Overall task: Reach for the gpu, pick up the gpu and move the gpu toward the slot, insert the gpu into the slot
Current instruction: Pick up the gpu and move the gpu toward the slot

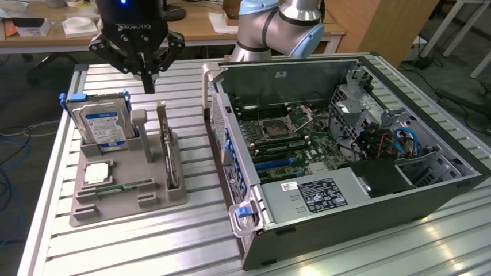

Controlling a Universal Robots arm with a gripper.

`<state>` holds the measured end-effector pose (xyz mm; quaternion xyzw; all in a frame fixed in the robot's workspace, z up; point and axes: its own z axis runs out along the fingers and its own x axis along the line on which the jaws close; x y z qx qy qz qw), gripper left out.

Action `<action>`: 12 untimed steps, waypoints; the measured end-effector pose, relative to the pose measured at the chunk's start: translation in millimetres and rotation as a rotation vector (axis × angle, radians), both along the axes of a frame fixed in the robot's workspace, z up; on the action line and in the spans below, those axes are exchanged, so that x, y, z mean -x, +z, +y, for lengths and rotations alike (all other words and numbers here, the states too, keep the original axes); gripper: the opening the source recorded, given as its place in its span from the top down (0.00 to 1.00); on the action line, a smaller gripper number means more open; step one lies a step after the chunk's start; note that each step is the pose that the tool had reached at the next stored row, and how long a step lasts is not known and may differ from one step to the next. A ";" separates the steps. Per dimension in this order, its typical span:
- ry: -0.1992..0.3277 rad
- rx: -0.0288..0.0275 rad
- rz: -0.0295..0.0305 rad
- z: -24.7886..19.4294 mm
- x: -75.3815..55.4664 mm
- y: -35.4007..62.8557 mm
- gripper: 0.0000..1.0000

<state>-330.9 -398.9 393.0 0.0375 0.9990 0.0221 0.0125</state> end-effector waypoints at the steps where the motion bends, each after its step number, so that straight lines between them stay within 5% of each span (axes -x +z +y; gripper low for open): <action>1: 0.000 0.0000 0.0000 0.0 0.0 0.0 0.89; 8: 0.000 0.0000 0.0000 0.0 0.0 0.0 0.59; 12: 0.011 -0.0001 -0.0001 -0.6 0.7 -0.2 0.53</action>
